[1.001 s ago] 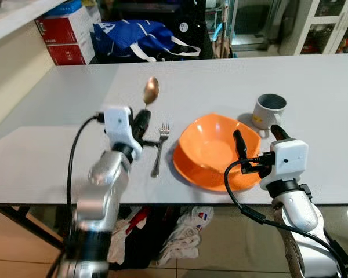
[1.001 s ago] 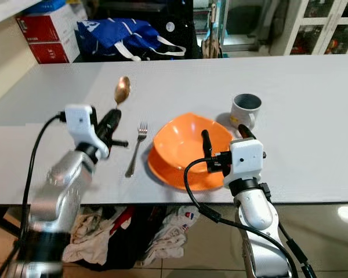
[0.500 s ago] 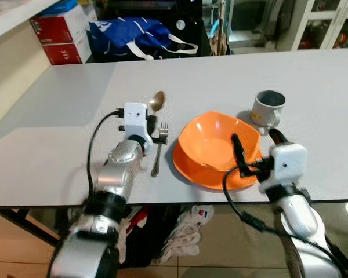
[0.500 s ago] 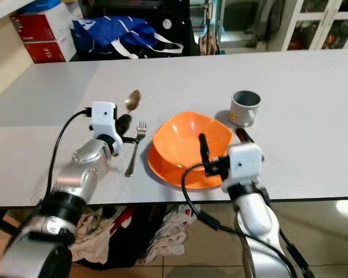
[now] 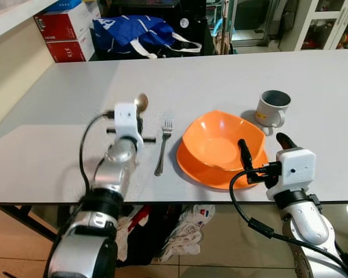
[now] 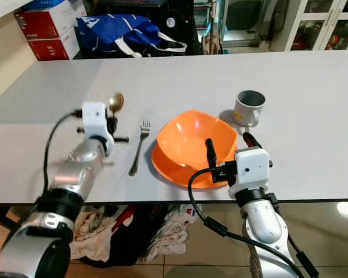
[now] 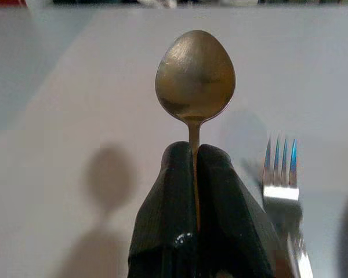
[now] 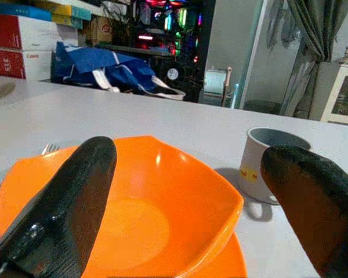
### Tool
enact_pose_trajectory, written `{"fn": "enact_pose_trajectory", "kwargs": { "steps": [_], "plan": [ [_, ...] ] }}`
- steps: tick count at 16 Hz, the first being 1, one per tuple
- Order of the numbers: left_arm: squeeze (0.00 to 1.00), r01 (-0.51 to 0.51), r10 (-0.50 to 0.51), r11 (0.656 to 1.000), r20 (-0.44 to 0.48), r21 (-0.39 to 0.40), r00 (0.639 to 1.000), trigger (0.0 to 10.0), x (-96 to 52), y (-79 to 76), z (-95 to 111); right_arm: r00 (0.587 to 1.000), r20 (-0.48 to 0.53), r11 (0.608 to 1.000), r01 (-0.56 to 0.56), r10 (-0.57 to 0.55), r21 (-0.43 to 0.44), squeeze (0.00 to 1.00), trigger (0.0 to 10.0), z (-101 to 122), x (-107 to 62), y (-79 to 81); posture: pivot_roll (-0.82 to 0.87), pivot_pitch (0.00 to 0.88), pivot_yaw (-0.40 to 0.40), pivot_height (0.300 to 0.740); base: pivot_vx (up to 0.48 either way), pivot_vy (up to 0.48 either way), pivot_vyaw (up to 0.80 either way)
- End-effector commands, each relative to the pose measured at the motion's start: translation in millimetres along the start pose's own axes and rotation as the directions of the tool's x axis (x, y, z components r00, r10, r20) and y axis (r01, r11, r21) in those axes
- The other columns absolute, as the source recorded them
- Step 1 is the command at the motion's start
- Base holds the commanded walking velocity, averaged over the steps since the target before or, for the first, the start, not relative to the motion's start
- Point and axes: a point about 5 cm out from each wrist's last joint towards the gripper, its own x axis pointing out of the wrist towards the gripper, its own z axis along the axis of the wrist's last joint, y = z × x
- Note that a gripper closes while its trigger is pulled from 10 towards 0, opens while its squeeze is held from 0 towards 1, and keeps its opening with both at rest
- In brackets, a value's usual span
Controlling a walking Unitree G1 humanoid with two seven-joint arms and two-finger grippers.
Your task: Setting the table
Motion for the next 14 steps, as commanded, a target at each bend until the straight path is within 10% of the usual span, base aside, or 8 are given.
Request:
{"fn": "enact_pose_trajectory", "kwargs": {
  "steps": [1,14],
  "plan": [
    [0.00,-0.015,0.015,1.000,-0.028,-0.003,1.000,0.0,0.1,2.1,-7.6,1.000,-0.005,1.000,-0.013,0.013,0.005,0.00,10.0,1.6,-1.6,1.6,-0.26,0.010,0.087,0.740,0.000,0.000,0.00],
    [0.00,0.048,-0.046,0.998,-0.065,0.028,0.997,0.0,5.5,-1.0,-23.8,0.999,-0.050,1.000,-0.010,0.009,-0.020,0.00,10.0,5.7,-20.2,-4.6,-0.31,0.067,0.078,0.740,0.000,0.000,0.00]
  ]
}}
